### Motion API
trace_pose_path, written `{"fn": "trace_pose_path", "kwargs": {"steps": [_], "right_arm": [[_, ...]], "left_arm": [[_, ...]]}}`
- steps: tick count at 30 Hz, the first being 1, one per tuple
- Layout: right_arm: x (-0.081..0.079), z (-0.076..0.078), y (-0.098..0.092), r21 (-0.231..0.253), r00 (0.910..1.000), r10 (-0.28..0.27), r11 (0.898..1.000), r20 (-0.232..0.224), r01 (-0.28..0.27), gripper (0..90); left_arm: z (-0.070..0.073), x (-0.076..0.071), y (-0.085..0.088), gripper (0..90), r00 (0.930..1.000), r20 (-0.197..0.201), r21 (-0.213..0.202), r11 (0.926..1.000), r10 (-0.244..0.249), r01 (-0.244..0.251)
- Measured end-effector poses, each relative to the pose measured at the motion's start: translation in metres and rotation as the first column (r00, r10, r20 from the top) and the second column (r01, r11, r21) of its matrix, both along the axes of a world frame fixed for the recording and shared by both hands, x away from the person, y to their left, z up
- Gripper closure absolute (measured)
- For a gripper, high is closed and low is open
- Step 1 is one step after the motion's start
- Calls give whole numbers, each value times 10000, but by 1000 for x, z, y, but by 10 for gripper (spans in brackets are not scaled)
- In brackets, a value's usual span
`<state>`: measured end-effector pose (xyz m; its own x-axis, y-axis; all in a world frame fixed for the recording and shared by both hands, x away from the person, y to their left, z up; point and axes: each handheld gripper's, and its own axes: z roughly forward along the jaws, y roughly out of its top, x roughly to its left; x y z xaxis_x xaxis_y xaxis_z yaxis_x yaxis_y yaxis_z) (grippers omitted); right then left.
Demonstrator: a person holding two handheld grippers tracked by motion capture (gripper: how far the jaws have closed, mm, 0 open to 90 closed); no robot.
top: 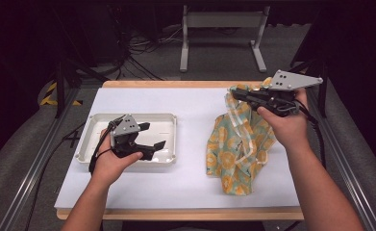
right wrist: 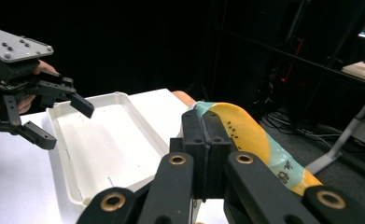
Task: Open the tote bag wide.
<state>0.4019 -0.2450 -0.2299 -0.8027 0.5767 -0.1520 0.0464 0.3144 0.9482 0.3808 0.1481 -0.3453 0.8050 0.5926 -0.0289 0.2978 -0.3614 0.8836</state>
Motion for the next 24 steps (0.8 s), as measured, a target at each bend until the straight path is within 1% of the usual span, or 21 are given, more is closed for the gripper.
{"fn": "trace_pose_path", "kwargs": {"steps": [3,4,5,8,11,13,16,17,18,19,20,24], "right_arm": [[1,0,4,-2,10000,89,10000,14,-89,900],[2,0,5,14,9999,122,9999,5,-122,900],[3,0,6,49,9999,154,9999,24,-154,900],[4,-1,10,132,9997,236,9996,30,-237,900],[5,-2,13,145,9996,283,9995,17,-284,900],[5,-3,15,115,9994,340,9994,45,-341,900],[5,-3,18,143,9991,402,9991,118,-403,900],[5,-3,18,143,9991,402,9991,118,-403,900],[5,-3,18,168,9990,425,9989,119,-427,900],[4,-3,19,195,9989,445,9988,148,-448,900],[4,-3,19,195,9989,445,9988,148,-448,900],[0,-4,21,117,9984,498,9987,267,-502,900]], "left_arm": [[2,1,-2,164,10000,-32,-92,10000,-36,36],[3,2,-5,164,10000,-10,-188,9998,-69,69],[5,3,-7,165,9999,9,-262,9995,-162,162],[7,5,-14,165,9987,-149,-571,9972,-487,478],[8,7,-23,164,9976,-158,-650,9956,-681,669],[11,7,-33,165,9957,-180,-680,9936,-911,897],[15,8,-45,166,9932,-55,-733,9906,-1160,1152],[15,8,-45,166,9932,-55,-733,9906,-1160,1152],[17,10,-54,166,9879,-91,-901,9840,-1549,1535],[17,12,-57,163,9851,-110,-1031,9801,-1715,1695],[17,12,-57,163,9851,-110,-1031,9801,-1715,1695],[16,19,-71,161,9787,-310,-1264,9721,-2030,1976]]}}
